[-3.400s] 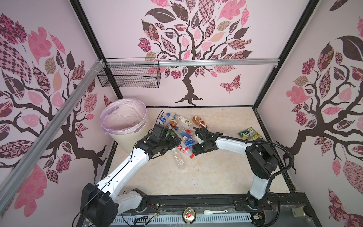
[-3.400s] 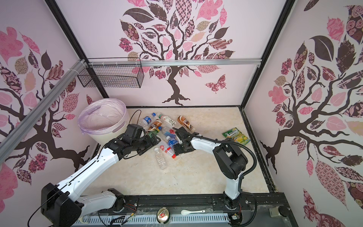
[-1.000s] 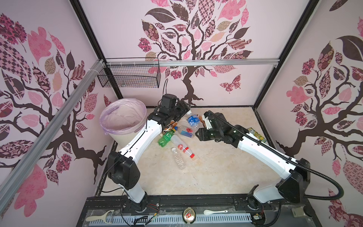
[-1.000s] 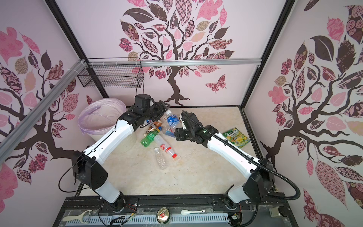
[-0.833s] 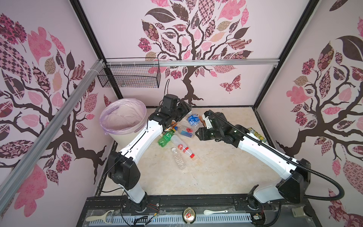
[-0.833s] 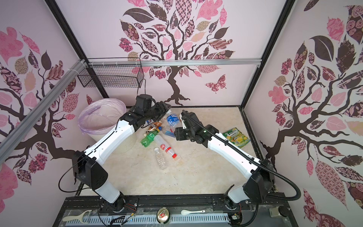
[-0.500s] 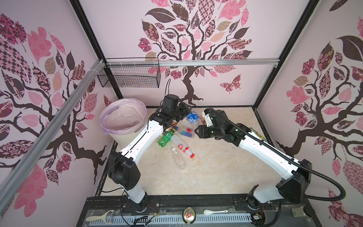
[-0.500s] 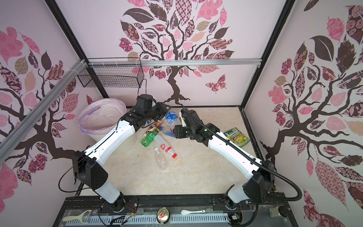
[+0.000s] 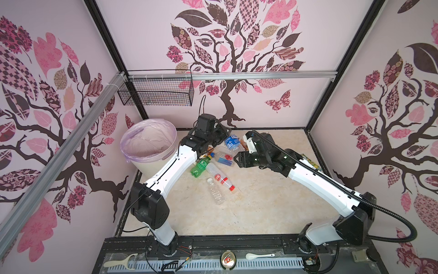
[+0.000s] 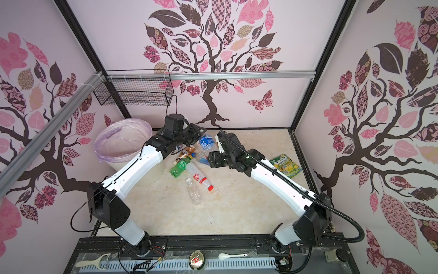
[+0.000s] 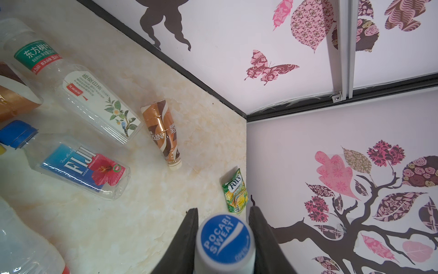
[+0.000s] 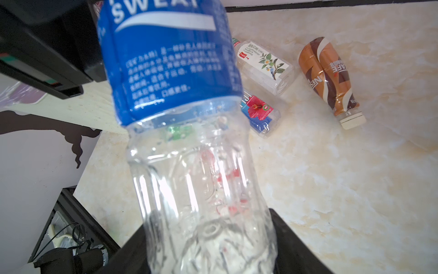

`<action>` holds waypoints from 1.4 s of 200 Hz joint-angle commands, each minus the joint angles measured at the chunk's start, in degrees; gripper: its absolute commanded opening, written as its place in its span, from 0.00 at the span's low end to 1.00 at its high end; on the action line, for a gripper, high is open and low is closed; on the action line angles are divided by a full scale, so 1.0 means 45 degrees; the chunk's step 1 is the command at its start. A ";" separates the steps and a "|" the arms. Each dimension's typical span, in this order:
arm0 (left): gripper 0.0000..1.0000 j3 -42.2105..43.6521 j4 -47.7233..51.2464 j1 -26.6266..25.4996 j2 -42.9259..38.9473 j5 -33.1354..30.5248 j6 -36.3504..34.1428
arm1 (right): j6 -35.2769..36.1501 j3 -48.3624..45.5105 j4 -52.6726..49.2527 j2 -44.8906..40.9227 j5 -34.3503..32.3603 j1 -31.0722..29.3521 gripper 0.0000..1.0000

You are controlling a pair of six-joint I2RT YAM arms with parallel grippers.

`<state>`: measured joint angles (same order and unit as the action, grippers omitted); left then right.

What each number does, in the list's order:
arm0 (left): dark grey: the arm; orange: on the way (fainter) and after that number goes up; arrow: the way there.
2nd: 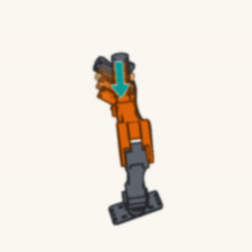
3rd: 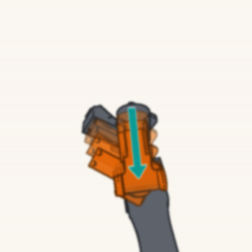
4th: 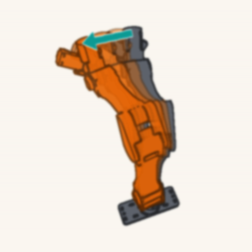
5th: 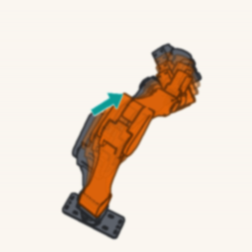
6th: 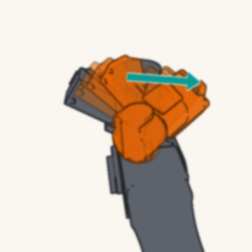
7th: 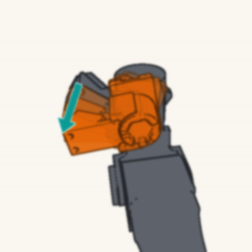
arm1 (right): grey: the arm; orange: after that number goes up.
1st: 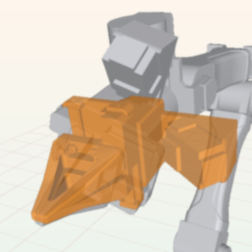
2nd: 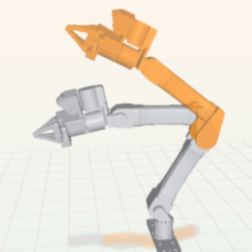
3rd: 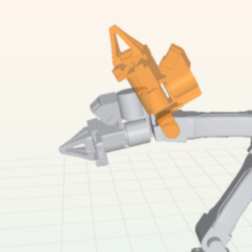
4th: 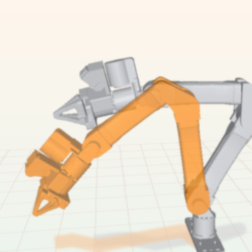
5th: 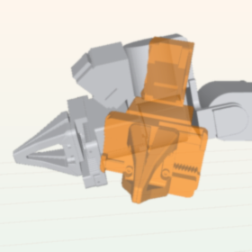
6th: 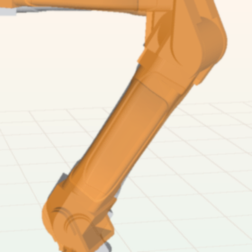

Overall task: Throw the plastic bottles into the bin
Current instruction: 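Carry the Pocari bottle with the left gripper over the bin and release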

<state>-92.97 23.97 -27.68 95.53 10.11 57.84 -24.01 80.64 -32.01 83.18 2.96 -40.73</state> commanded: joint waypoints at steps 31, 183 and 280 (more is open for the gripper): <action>0.18 -0.1496 0.1027 0.0028 0.0207 -0.0735 -0.1828 | -0.0073 0.0798 -0.0017 -0.0078 -0.0489 -0.0047 0.85; 0.15 -0.5387 0.2762 0.2048 -0.1026 -0.6338 -0.7105 | -0.0507 0.4094 -0.0337 0.0733 -0.0156 -0.0045 0.99; 0.12 -0.9060 -0.2547 0.2187 -0.2009 -1.1416 -1.3966 | -0.0744 0.9527 -0.1238 0.3565 0.0767 -0.0702 0.99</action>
<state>-129.29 24.91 -17.98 89.58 -33.23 8.10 -26.41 122.02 -35.46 97.34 4.99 -43.64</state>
